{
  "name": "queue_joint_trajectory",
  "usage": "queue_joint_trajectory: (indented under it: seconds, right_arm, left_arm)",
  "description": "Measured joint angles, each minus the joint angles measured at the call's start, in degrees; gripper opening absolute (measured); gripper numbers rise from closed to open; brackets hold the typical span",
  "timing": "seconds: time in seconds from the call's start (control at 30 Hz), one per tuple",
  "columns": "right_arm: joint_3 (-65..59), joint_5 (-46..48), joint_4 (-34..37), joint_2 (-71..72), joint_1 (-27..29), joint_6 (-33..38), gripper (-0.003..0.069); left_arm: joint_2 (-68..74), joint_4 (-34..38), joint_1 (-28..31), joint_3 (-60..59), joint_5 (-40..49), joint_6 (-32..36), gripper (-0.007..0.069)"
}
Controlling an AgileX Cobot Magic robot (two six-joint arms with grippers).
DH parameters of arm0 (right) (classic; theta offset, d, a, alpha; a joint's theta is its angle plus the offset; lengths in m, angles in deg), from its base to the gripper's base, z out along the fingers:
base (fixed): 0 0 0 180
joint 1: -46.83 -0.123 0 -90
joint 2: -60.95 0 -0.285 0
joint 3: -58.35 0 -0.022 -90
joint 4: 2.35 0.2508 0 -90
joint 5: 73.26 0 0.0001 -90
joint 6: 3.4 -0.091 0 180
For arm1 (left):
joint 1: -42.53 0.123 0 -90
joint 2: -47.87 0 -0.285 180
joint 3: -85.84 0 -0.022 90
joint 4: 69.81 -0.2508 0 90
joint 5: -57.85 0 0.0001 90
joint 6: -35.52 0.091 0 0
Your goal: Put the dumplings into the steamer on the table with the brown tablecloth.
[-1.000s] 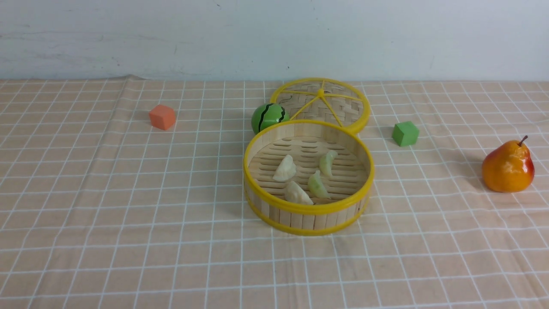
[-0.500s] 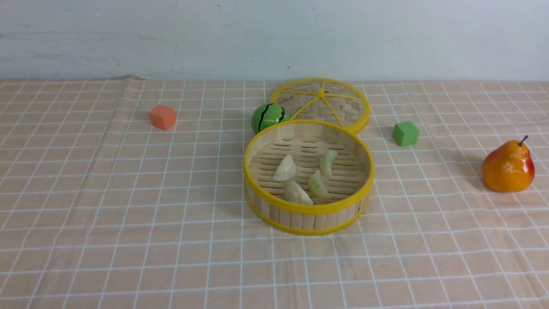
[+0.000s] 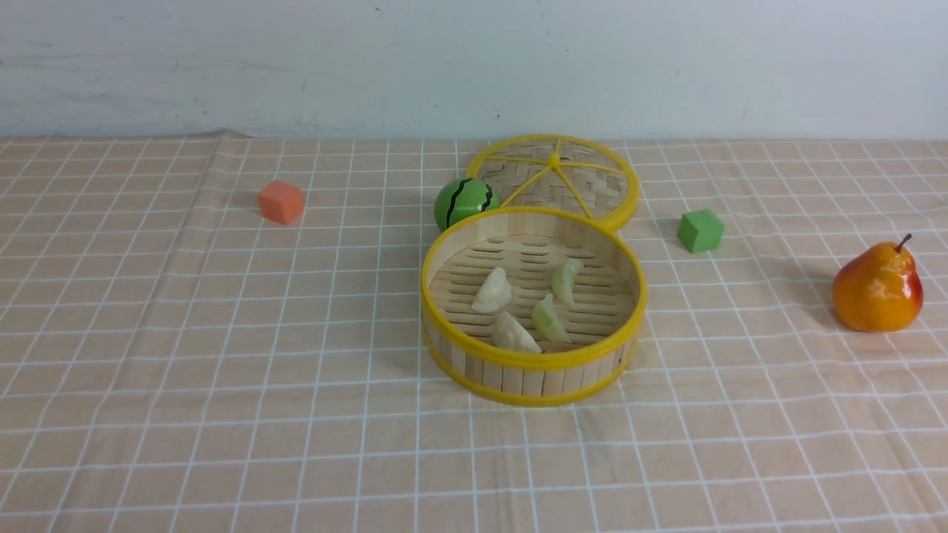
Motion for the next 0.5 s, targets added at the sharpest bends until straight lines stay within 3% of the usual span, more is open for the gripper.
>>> queue_joint_trajectory:
  seconds: [0.5]
  right_arm:
    - [0.05,0.16,0.11,0.0,0.0,0.39,-0.0018]
  left_arm:
    - [0.0,0.0,0.0,0.0,0.0,0.0,0.0092]
